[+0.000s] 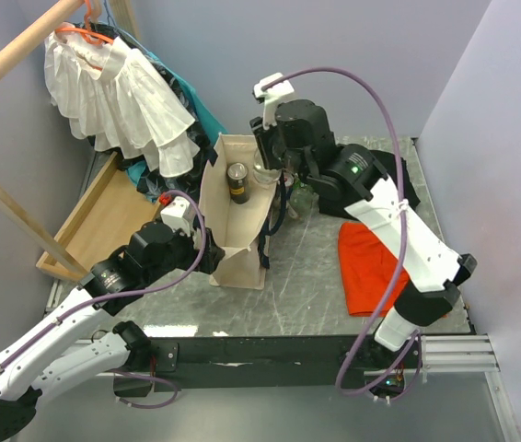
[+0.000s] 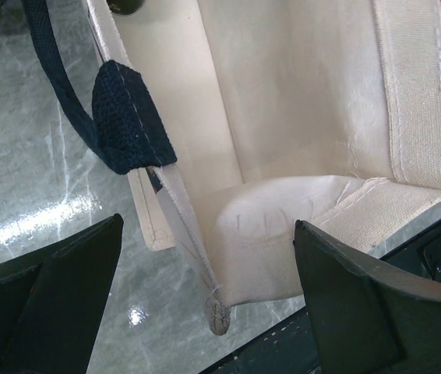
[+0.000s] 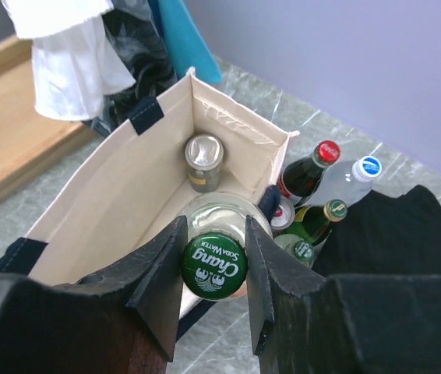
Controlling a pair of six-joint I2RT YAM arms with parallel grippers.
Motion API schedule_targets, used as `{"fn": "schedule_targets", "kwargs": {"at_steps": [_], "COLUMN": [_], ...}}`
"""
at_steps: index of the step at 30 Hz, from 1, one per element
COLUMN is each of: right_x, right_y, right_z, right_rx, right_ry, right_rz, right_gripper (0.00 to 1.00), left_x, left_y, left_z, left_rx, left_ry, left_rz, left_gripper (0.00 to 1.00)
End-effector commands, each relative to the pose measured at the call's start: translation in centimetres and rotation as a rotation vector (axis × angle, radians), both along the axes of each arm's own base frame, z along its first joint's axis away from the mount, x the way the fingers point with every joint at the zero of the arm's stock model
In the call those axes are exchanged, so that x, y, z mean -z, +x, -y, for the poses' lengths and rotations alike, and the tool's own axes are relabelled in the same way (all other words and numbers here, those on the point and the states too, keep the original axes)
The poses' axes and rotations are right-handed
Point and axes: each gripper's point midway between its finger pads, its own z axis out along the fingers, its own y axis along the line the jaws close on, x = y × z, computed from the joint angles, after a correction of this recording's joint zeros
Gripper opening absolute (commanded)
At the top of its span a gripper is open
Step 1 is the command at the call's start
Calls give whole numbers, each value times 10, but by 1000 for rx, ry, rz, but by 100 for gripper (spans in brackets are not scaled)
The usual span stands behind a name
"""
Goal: Take the beverage out of the canvas bag
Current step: Take out the drink from the canvas bag, then place the drink at the center of the board.
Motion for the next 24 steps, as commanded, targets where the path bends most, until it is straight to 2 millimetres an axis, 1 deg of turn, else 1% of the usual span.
{"fn": "schedule_targets", "kwargs": {"at_steps": [1,4,11,18,24], "right_x": [-99,-105,-109,-100,-90], "right_y": [-17,-21,-29,-39,-44], "right_z": [32,37,50,77,94], "right_rx": [52,58,76,141,194], "right_ry": [221,232,253,252,242], "right_rz": [233,246,260,260,256], "right_gripper": [0,0,0,0,0], "left_x": [-4,-4,-7,-7,-5], "left_y": [-2,-1,-2,-3,-3], "left_z": [1,-3,-3,-2,0], "left_rx": [15,-5,-5,6,17], "left_ry": [4,10,-2,0,2], "left_rz": [9,11,23,20,14], "left_gripper": [96,96,96,96,96]}}
